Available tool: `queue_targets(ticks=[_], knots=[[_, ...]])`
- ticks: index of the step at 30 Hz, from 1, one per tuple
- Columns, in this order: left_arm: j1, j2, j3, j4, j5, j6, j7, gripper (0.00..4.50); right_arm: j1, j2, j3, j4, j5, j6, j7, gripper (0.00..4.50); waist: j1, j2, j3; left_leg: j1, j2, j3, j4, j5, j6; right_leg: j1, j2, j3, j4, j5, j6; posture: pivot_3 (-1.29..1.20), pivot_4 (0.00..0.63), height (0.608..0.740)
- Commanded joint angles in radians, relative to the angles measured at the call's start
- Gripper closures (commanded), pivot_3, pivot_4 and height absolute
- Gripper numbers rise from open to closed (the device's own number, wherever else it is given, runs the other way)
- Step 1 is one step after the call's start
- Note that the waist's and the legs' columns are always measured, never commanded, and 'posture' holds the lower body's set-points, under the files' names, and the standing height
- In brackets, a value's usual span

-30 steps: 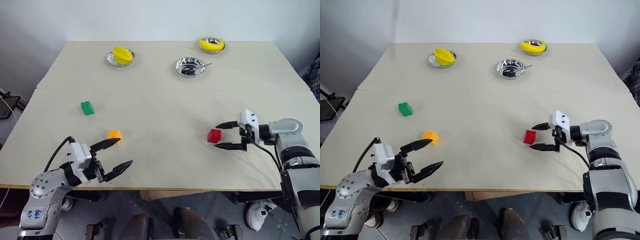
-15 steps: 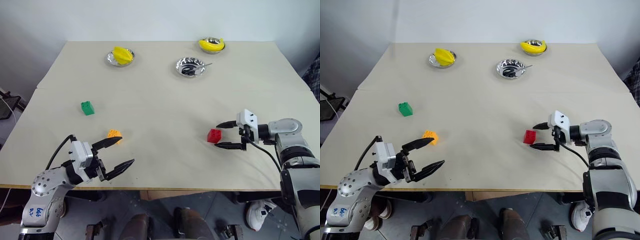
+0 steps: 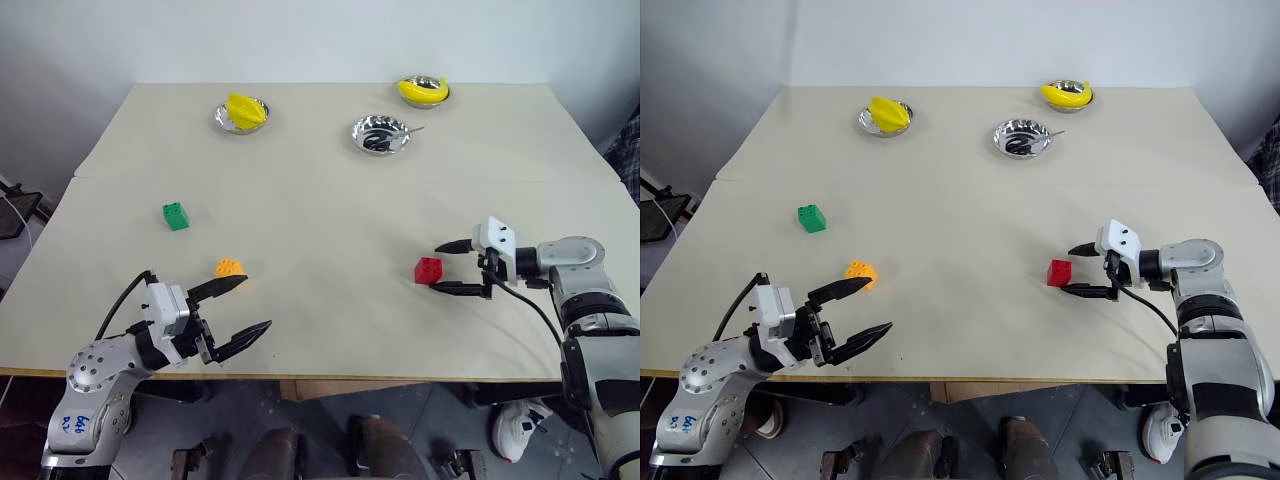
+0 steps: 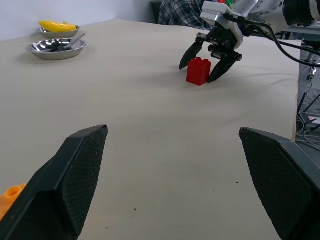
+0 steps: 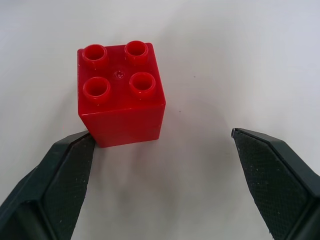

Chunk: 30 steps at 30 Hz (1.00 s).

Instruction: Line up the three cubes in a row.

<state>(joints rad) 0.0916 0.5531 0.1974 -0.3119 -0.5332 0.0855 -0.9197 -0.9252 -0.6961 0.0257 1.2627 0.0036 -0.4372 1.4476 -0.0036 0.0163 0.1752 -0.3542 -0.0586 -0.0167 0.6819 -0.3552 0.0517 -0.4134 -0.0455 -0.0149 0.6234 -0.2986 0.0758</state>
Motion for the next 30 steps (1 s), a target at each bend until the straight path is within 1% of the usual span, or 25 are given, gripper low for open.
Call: queue_targets(ticks=[1,4,6,8,10,13,15,17,19,21,23,27,30], knots=[[0.002,0.003,0.004,-0.029,-0.006,-0.011,-0.001,0.00,-0.013,-0.026,-0.013,0.008,-0.013,-0.004,-0.013,0.01,0.000,0.000,0.000,0.000,0.000,0.000,0.000,0.000,0.000,0.000,0.000,0.000,0.000,0.000,0.000,0.00,0.150,0.740],[0.006,0.003,0.005,-0.028,-0.007,-0.011,-0.002,0.00,-0.016,-0.037,-0.032,0.007,0.004,-0.004,0.006,0.01,0.000,0.000,0.000,0.000,0.000,0.000,0.000,0.000,0.000,0.000,0.000,0.000,0.000,0.000,0.000,0.00,0.150,0.740],[0.031,0.002,0.032,-0.028,-0.009,-0.017,0.009,0.00,-0.010,-0.065,-0.078,-0.005,0.062,0.011,0.111,0.01,0.001,0.000,0.000,0.000,0.000,0.000,0.000,0.000,0.000,0.000,0.000,0.000,0.000,0.000,0.000,0.00,0.150,0.740],[0.074,0.004,0.082,-0.023,-0.013,-0.026,0.021,0.00,0.017,-0.094,-0.097,-0.048,0.162,0.036,0.162,0.01,0.001,0.001,0.001,0.000,0.000,0.000,0.000,0.000,0.000,0.000,0.000,0.000,0.000,0.000,0.000,0.00,0.150,0.740],[0.122,0.004,0.135,-0.016,-0.019,-0.036,0.032,0.00,0.055,-0.121,-0.103,-0.101,0.248,0.065,0.167,0.01,0.001,0.001,0.001,0.000,0.000,-0.001,-0.002,0.000,0.000,-0.001,0.000,0.000,-0.001,0.000,0.000,0.00,0.150,0.740],[0.184,-0.007,0.208,0.010,-0.009,-0.077,0.043,0.00,0.155,-0.169,-0.083,-0.233,0.385,0.105,0.167,0.01,0.001,0.001,0.001,0.000,0.001,-0.001,-0.003,0.000,0.000,-0.001,0.000,-0.001,-0.002,0.000,0.000,0.00,0.150,0.740],[0.226,-0.023,0.261,0.040,-0.009,-0.099,0.059,0.00,0.271,-0.207,-0.078,-0.379,0.516,0.146,0.167,0.01,0.003,0.001,0.001,0.000,0.001,-0.001,-0.003,-0.001,0.000,0.000,0.000,-0.001,-0.003,0.000,0.000,0.00,0.150,0.740],[0.275,-0.048,0.323,0.092,-0.006,-0.126,0.082,0.00,0.466,-0.245,-0.090,-0.611,0.685,0.199,0.167,0.01,0.008,0.002,0.001,0.000,0.001,0.000,-0.003,-0.001,0.001,0.000,0.000,0.000,-0.003,0.000,0.000,0.00,0.150,0.740],[0.303,-0.071,0.369,0.147,-0.008,-0.144,0.105,0.00,0.633,-0.269,-0.082,-0.801,0.783,0.222,0.167,0.01,0.010,0.002,0.001,0.000,0.001,-0.002,-0.003,-0.002,0.002,0.001,0.000,-0.001,-0.003,0.000,0.000,0.00,0.150,0.740],[0.317,-0.079,0.395,0.210,-0.001,-0.165,0.108,0.00,0.716,-0.259,-0.087,-0.906,0.828,0.235,0.167,0.01,0.010,0.001,0.002,0.000,0.001,-0.001,-0.004,-0.003,0.002,0.000,0.000,-0.001,-0.004,-0.001,-0.001,0.00,0.150,0.740],[0.329,-0.078,0.408,0.276,0.011,-0.193,0.092,0.00,0.754,-0.248,-0.088,-0.961,0.841,0.236,0.167,0.01,0.004,0.000,0.003,0.000,0.001,0.000,-0.003,-0.004,0.006,0.001,0.000,0.001,-0.004,-0.001,-0.001,0.00,0.150,0.740],[0.341,-0.066,0.417,0.363,0.017,-0.236,0.056,0.00,0.758,-0.229,-0.088,-0.989,0.837,0.226,0.167,0.01,0.003,-0.002,0.004,0.002,0.001,0.003,-0.002,-0.005,0.010,0.004,0.000,0.003,-0.005,-0.001,-0.003,0.00,0.150,0.740],[0.329,-0.056,0.409,0.362,0.013,-0.241,0.049,0.00,0.735,-0.217,-0.079,-0.968,0.823,0.233,0.167,0.01,0.007,-0.003,0.004,0.002,0.001,0.003,-0.002,-0.005,0.010,0.004,-0.001,0.003,-0.004,-0.001,-0.003,0.00,0.150,0.740]])
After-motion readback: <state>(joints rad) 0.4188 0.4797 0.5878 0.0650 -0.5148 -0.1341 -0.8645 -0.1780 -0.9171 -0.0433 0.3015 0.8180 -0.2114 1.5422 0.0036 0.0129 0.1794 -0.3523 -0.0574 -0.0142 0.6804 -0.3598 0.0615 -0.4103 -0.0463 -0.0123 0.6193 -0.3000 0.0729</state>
